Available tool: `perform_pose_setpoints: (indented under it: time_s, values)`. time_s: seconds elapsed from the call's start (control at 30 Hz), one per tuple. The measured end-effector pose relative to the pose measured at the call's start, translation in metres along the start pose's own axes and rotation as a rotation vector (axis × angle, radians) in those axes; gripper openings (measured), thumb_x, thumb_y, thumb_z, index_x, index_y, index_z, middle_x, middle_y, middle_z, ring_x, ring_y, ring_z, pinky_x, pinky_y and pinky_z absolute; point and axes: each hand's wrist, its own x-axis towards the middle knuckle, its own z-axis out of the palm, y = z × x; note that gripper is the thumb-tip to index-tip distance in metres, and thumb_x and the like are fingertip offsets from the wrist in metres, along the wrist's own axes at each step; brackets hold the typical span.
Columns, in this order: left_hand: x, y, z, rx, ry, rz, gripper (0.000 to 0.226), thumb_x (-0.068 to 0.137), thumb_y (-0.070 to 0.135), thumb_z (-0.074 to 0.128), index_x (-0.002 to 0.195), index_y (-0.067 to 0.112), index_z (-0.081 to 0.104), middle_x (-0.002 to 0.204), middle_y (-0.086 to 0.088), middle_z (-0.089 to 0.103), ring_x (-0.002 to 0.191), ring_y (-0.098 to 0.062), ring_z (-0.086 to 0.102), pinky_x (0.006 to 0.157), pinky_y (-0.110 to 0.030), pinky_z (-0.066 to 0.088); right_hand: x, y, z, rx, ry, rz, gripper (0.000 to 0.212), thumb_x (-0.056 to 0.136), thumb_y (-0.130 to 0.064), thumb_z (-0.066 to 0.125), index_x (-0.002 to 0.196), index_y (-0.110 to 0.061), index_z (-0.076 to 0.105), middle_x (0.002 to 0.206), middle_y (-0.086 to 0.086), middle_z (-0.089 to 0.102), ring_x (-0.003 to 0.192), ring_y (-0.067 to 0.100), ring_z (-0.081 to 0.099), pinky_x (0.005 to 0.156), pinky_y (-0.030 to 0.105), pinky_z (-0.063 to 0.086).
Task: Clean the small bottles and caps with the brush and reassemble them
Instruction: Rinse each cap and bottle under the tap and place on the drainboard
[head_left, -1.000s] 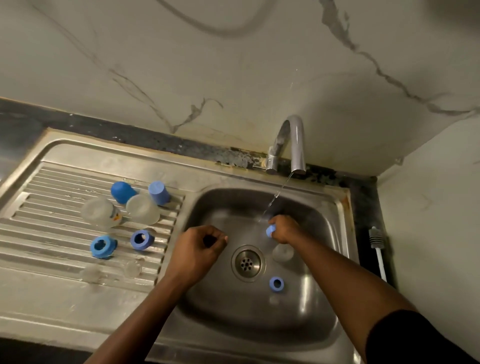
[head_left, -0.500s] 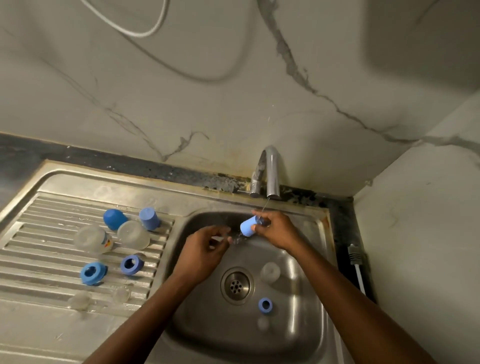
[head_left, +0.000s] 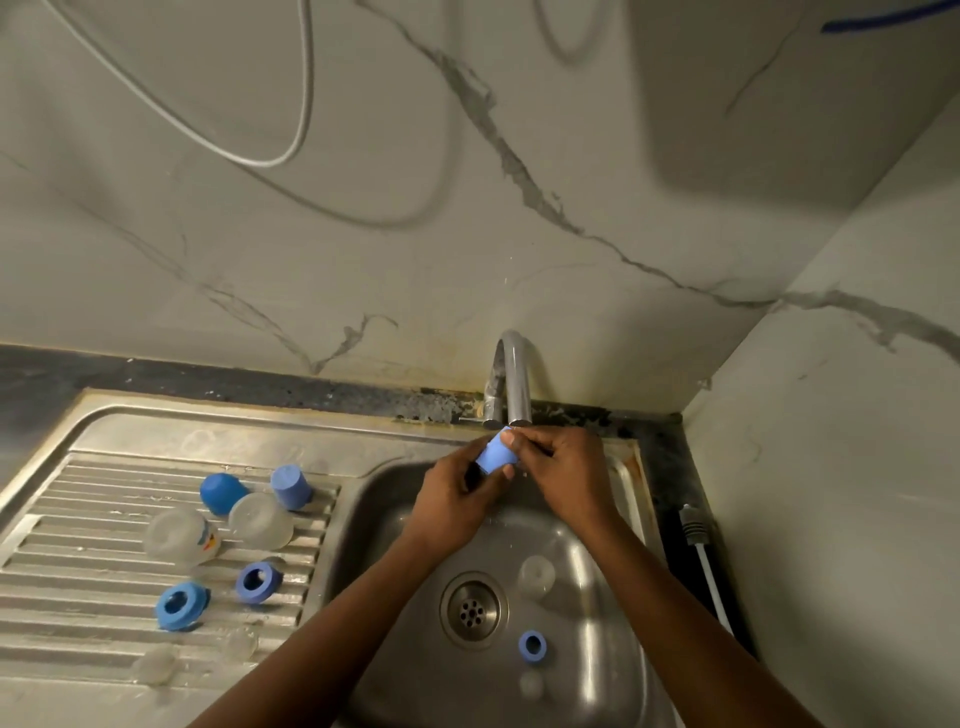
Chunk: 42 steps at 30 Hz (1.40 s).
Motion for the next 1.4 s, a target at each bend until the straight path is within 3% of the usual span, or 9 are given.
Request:
perform_pose_setpoints:
  time_s: [0.27, 0.4, 0.53, 0.73, 0.87, 1.0, 1.13, 1.33, 1.4]
  values:
    - [0.009, 0.003, -0.003, 0.082, -0.161, 0.074, 0.044, 0.104, 0.021, 0.065, 0.147, 0.021, 0.055, 0.126, 0.007, 0.071, 0.116, -0.006, 0.068, 0.098, -0.023, 0.056, 0.001, -0.016, 0.009, 0.188, -0.222, 0.344, 0.031, 0.107, -0.045, 0.05, 0.122, -0.023, 0.066, 0.096, -0.006, 0.066, 0.078, 0.009, 0.064, 0.069, 0.028, 0.05]
    - [0.016, 0.003, 0.0, 0.095, -0.081, 0.004, 0.046, 0.101, 0.027, 0.069, 0.144, 0.023, 0.053, 0.122, 0.008, 0.07, 0.11, -0.004, 0.068, 0.097, -0.031, 0.058, 0.017, -0.016, 0.01, 0.081, -0.137, 0.377, 0.029, 0.107, -0.031, 0.049, 0.104, -0.011, 0.07, 0.08, 0.002, 0.066, 0.064, 0.013, 0.061, 0.061, 0.026, 0.047]
    - [0.023, 0.002, 0.006, 0.087, -0.04, 0.012, 0.034, 0.104, 0.044, 0.061, 0.135, 0.034, 0.05, 0.119, 0.005, 0.068, 0.104, -0.011, 0.069, 0.093, -0.04, 0.06, 0.02, -0.018, 0.015, 0.602, -0.067, 0.673, 0.024, 0.108, -0.023, 0.048, 0.112, -0.013, 0.069, 0.086, 0.012, 0.068, 0.063, 0.015, 0.058, 0.053, 0.025, 0.045]
    - [0.027, -0.004, 0.01, -0.098, -0.123, 0.035, 0.052, 0.111, 0.043, 0.049, 0.159, 0.027, 0.037, 0.136, 0.005, 0.065, 0.122, -0.01, 0.065, 0.103, -0.032, 0.056, 0.011, -0.016, -0.001, 0.855, -0.106, 0.609, 0.025, 0.106, -0.018, 0.056, 0.126, -0.009, 0.067, 0.119, 0.02, 0.069, 0.085, 0.022, 0.068, 0.062, 0.026, 0.056]
    - [0.02, -0.002, 0.012, -0.155, -0.018, -0.143, 0.046, 0.11, 0.048, 0.042, 0.146, 0.025, 0.058, 0.101, -0.002, 0.076, 0.086, -0.012, 0.072, 0.082, -0.041, 0.063, 0.007, -0.013, -0.008, 0.894, -0.202, 0.536, 0.031, 0.095, -0.006, 0.072, 0.126, -0.01, 0.068, 0.112, 0.016, 0.074, 0.09, 0.02, 0.069, 0.071, 0.024, 0.058]
    - [0.013, -0.009, 0.005, 0.079, 0.147, 0.071, 0.021, 0.107, 0.039, 0.057, 0.117, 0.033, 0.075, 0.103, 0.012, 0.068, 0.092, -0.007, 0.068, 0.081, -0.031, 0.059, 0.004, -0.013, -0.006, 0.856, -0.13, 0.598, 0.03, 0.102, -0.02, 0.063, 0.128, -0.005, 0.067, 0.104, 0.017, 0.072, 0.075, 0.015, 0.064, 0.063, 0.022, 0.055]
    - [0.018, 0.007, -0.006, 0.08, -0.129, 0.051, 0.033, 0.109, 0.048, 0.047, 0.103, 0.034, 0.076, 0.1, 0.006, 0.064, 0.094, -0.006, 0.06, 0.083, -0.02, 0.048, 0.002, -0.02, -0.001, 0.847, -0.074, 0.67, 0.037, 0.103, -0.042, 0.058, 0.119, -0.01, 0.068, 0.08, 0.006, 0.069, 0.062, 0.012, 0.06, 0.052, 0.023, 0.05]
    - [0.025, 0.018, -0.028, 0.809, -0.279, 0.153, 0.048, 0.109, 0.067, 0.02, 0.123, 0.043, 0.059, 0.097, 0.008, 0.051, 0.08, -0.01, 0.056, 0.073, -0.034, 0.051, 0.006, -0.016, -0.003, 0.672, -0.159, 0.66, 0.051, 0.105, -0.056, 0.047, 0.12, -0.012, 0.067, 0.064, 0.002, 0.056, 0.044, 0.009, 0.036, 0.039, 0.02, 0.026]
    - [0.022, 0.022, -0.024, 0.728, -0.239, 0.195, 0.04, 0.112, 0.056, 0.029, 0.117, 0.034, 0.063, 0.093, 0.008, 0.057, 0.076, -0.01, 0.056, 0.069, -0.032, 0.046, 0.005, -0.018, -0.001, 0.795, -0.169, 0.677, 0.048, 0.106, -0.05, 0.048, 0.121, -0.009, 0.066, 0.067, 0.005, 0.059, 0.047, 0.011, 0.041, 0.041, 0.021, 0.029]
